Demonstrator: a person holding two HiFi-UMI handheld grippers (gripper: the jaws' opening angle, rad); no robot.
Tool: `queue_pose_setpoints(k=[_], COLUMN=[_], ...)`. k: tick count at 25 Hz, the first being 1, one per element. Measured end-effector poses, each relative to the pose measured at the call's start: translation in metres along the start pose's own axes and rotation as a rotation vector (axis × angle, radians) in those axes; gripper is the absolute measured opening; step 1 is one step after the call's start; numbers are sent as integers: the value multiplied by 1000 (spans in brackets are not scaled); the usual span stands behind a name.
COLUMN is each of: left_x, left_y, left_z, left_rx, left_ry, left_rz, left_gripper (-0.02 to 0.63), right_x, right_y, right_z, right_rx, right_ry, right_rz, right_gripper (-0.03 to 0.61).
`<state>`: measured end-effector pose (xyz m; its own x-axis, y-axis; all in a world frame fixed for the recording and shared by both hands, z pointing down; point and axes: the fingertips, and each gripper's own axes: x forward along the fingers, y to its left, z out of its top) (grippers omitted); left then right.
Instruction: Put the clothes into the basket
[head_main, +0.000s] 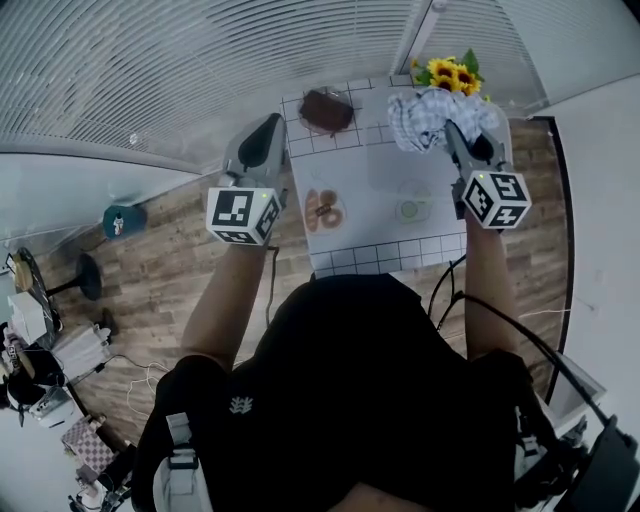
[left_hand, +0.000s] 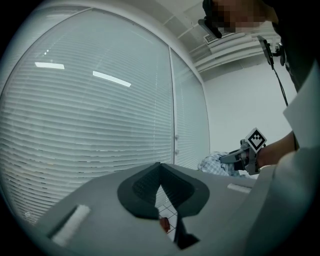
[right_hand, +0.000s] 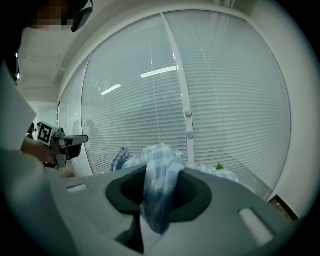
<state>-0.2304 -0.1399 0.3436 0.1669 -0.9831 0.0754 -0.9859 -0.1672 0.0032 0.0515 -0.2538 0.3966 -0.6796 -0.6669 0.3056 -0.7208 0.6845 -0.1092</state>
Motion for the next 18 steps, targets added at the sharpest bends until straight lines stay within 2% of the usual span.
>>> queue_pose_setpoints(k=[18], left_x=[14], left_y=[-7], left_z=[-27], left_rx=[-18], left_ry=[52], left_rz=[-30], left_gripper=[6], right_x=[17], right_y=[1], right_z=[-25], right_rx=[13], right_ry=[48], right_rz=[19], right_gripper=[103])
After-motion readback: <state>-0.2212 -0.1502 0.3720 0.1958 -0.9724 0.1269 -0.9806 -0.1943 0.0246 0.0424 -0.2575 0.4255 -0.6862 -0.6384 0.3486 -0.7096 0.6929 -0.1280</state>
